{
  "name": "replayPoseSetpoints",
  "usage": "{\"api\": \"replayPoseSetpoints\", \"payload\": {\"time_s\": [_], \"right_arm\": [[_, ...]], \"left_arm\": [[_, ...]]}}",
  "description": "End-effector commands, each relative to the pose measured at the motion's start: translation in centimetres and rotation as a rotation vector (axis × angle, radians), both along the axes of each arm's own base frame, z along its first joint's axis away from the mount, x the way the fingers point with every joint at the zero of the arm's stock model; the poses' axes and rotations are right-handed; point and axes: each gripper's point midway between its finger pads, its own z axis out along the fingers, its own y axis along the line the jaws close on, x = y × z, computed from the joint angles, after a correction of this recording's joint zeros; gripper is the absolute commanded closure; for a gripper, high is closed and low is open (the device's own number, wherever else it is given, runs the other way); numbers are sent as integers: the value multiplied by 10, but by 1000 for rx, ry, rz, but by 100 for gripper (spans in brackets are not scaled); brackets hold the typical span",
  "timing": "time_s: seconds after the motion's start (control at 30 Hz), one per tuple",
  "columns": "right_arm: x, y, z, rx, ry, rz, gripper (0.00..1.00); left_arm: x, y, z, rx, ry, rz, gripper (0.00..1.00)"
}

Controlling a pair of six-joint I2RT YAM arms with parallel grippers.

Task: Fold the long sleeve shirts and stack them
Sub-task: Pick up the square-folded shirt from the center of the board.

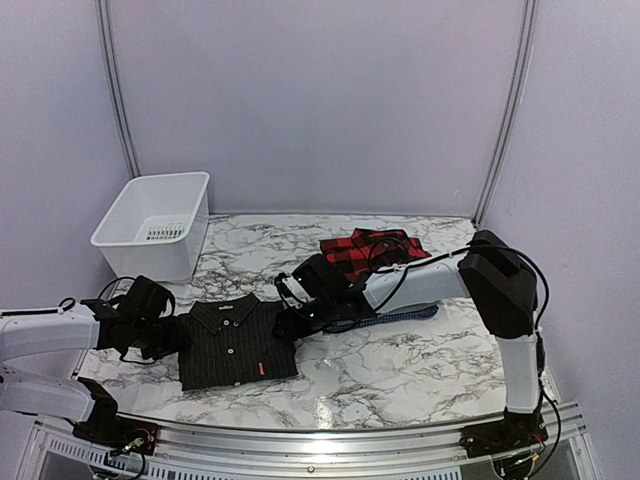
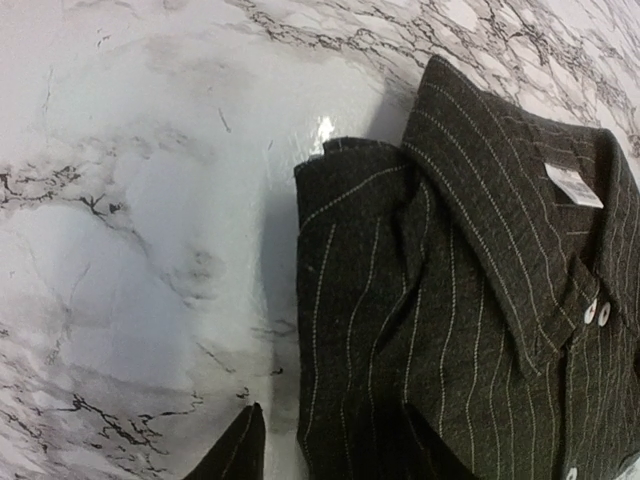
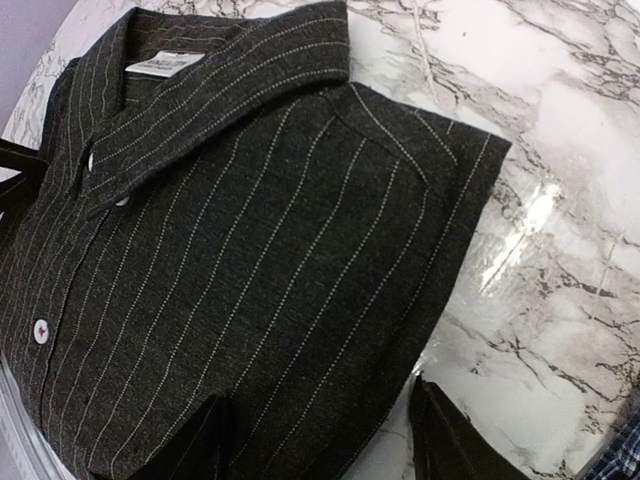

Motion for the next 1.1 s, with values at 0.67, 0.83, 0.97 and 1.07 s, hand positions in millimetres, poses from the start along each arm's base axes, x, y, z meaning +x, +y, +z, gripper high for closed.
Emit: {"api": "replayPoseSetpoints", "payload": {"time_s": [0.67, 0.83, 0.97, 1.07], "right_arm": [[-25, 32, -21, -52, 28, 41, 87], [-19, 36, -2, -50, -7, 46, 100], [-14, 39, 18, -34, -41, 44, 100], [-11, 40, 31, -33, -63, 45, 100]], "left_arm": [[-30, -28, -27, -154, 123, -6, 90], [-18, -40, -4, -210, 56, -12, 100], [-8, -51, 21, -257, 0, -47, 100], [-1, -58, 41, -288, -47, -70, 100]]}}
